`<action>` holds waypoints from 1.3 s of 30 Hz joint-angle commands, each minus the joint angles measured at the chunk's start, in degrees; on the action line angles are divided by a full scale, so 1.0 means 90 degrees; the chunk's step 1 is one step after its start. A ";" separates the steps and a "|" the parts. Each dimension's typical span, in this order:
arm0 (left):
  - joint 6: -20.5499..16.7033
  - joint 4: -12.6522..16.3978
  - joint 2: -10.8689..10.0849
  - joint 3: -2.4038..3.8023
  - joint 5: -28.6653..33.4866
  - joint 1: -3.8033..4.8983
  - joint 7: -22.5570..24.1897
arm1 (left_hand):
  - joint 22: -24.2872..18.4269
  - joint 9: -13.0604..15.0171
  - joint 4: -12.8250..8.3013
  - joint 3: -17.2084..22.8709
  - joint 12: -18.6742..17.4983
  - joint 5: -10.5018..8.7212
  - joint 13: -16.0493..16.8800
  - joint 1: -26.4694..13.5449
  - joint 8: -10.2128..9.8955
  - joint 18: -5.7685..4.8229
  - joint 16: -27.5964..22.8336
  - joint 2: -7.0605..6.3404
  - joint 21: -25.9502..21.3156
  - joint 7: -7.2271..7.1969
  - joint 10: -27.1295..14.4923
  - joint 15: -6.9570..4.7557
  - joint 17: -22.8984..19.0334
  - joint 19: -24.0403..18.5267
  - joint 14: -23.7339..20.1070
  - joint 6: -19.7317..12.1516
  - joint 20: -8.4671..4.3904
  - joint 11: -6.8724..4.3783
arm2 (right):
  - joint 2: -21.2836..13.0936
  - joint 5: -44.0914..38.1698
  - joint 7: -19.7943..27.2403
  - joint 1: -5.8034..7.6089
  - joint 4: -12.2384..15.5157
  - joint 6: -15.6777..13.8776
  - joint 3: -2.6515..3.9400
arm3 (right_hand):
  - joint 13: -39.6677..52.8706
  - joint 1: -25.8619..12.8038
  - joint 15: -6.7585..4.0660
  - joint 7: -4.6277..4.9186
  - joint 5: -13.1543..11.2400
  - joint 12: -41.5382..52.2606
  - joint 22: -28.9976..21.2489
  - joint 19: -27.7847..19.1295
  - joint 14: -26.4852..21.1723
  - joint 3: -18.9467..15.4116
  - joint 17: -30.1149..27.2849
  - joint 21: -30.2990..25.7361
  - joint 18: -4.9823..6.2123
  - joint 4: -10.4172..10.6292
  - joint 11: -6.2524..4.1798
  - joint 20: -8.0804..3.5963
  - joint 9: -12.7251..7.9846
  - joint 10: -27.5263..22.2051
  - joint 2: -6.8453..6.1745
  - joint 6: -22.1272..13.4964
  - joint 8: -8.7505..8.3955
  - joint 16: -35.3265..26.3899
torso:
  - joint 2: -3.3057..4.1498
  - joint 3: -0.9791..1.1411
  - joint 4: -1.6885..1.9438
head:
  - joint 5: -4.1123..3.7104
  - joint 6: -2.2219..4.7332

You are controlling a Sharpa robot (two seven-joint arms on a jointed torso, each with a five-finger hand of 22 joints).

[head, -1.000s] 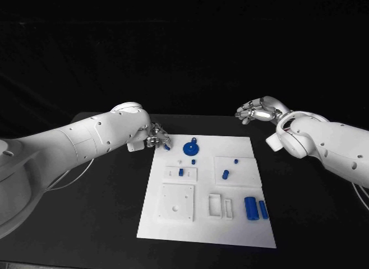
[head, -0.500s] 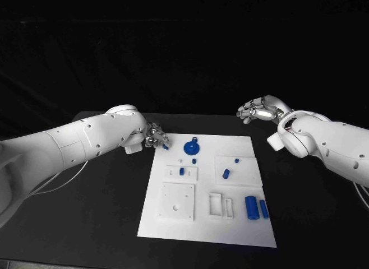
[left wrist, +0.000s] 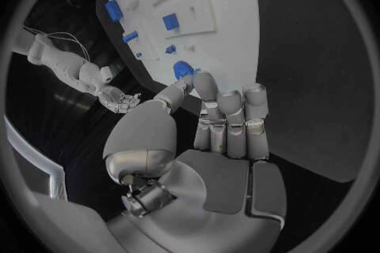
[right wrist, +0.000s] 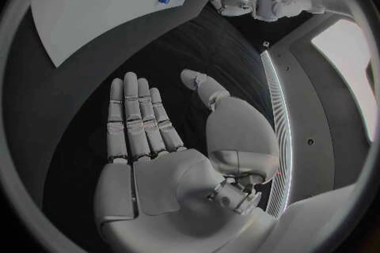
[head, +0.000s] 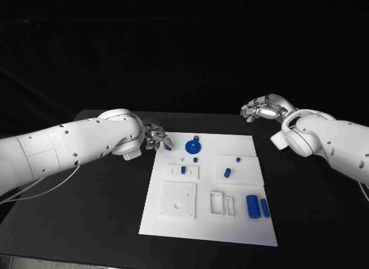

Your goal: Assemble the parts on the task board

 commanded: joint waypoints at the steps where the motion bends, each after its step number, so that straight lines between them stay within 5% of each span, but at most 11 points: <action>1: -0.0353 0.0222 -0.0087 -0.0020 0.0019 0.0006 -0.0087 | 0.0117 0.0335 -0.0123 0.0149 0.0041 0.0054 0.0005 0.0011 0.0128 0.0069 0.0043 0.0075 0.0033 -0.0070 0.0027 -0.0079 -0.0008 0.0038 0.0131 0.0383 -0.0551 -0.0026 | -0.0004 0.0040 0.0011 0.0001 0.0003 0.0015 0.0005 | -0.0010 0.0045 -0.0004 0.0195 0.0031 0.0030 0.0007 -0.0040 -0.0040 0.0007 -0.0007 -0.0020 0.0126 0.0016 0.0020 0.0009 -0.0007 -0.0046 -0.0010 -0.0041 0.0013 -0.0018 | -0.0004 0.0001 0.0030 | 0.0036 -0.0015; 6: -0.0410 0.0637 -0.0261 -0.0126 0.0019 -0.0002 -0.0106 | 0.0117 0.0337 -0.0127 0.0156 0.0049 0.0074 0.0008 0.0003 0.0131 0.0071 0.0047 0.0079 0.0040 -0.0073 0.0031 -0.0079 -0.0008 0.0047 0.0141 0.0390 -0.0553 -0.0029 | -0.0001 0.0041 0.0011 0.0001 -0.0002 0.0021 0.0005 | -0.0011 0.0044 -0.0003 0.0195 0.0033 0.0030 0.0008 -0.0041 -0.0040 0.0006 -0.0007 -0.0021 0.0125 0.0016 0.0020 0.0010 -0.0008 -0.0047 -0.0011 -0.0041 0.0014 -0.0018 | 0.0001 -0.0015 0.0034 | 0.0039 -0.0023; 13: -0.0259 0.1028 -0.0387 -0.0281 -0.0199 -0.0034 -0.0125 | 0.0118 0.0340 -0.0133 0.0161 0.0068 0.0091 0.0015 -0.0018 0.0135 0.0073 0.0057 0.0083 0.0054 -0.0077 0.0041 -0.0080 -0.0004 0.0064 0.0161 0.0398 -0.0557 -0.0033 | 0.0001 0.0044 0.0022 0.0001 0.0014 0.0067 0.0005 | -0.0014 0.0042 -0.0003 0.0196 0.0035 0.0032 0.0010 -0.0042 -0.0041 0.0005 -0.0008 -0.0022 0.0126 0.0020 0.0021 0.0011 -0.0009 -0.0048 -0.0010 -0.0041 0.0015 -0.0018 | 0.0000 -0.0004 0.0042 | 0.0060 -0.0061; 23: -0.0289 0.1177 -0.0387 -0.0475 -0.0402 -0.0101 -0.0088 | 0.0118 0.0340 -0.0137 0.0166 0.0076 0.0087 0.0018 -0.0024 0.0134 0.0075 0.0060 0.0087 0.0060 -0.0078 0.0042 -0.0082 -0.0004 0.0070 0.0166 0.0396 -0.0559 -0.0035 | 0.0012 0.0066 0.0046 0.0001 -0.0024 0.0112 0.0005 | -0.0060 0.0040 -0.0001 0.0188 0.0014 0.0019 0.0000 -0.0089 -0.0092 0.0013 -0.0057 -0.0077 0.0130 0.0023 0.0018 0.0028 -0.0018 -0.0086 0.0025 -0.0030 0.0036 -0.0088 | 0.0005 -0.0001 0.0016 | 0.0093 -0.0077; 39: -0.0281 0.1011 -0.0229 -0.0496 -0.0562 -0.0357 -0.0118 | 0.0116 0.0342 -0.0126 0.0175 0.0089 0.0021 0.0022 -0.0062 0.0129 0.0077 0.0057 0.0090 0.0066 -0.0077 0.0032 -0.0087 -0.0006 0.0073 0.0166 0.0385 -0.0561 -0.0034 | -0.0011 0.0081 0.0033 0.0001 -0.0010 0.0150 0.0004 | -0.0088 0.0029 0.0013 0.0191 -0.0061 0.0019 -0.0014 -0.0091 -0.0070 0.0018 -0.0083 -0.0110 0.0136 0.0035 0.0029 0.0039 -0.0028 -0.0085 0.0049 -0.0040 0.0042 -0.0125 | 0.0007 0.0005 0.0001 | 0.0019 -0.0077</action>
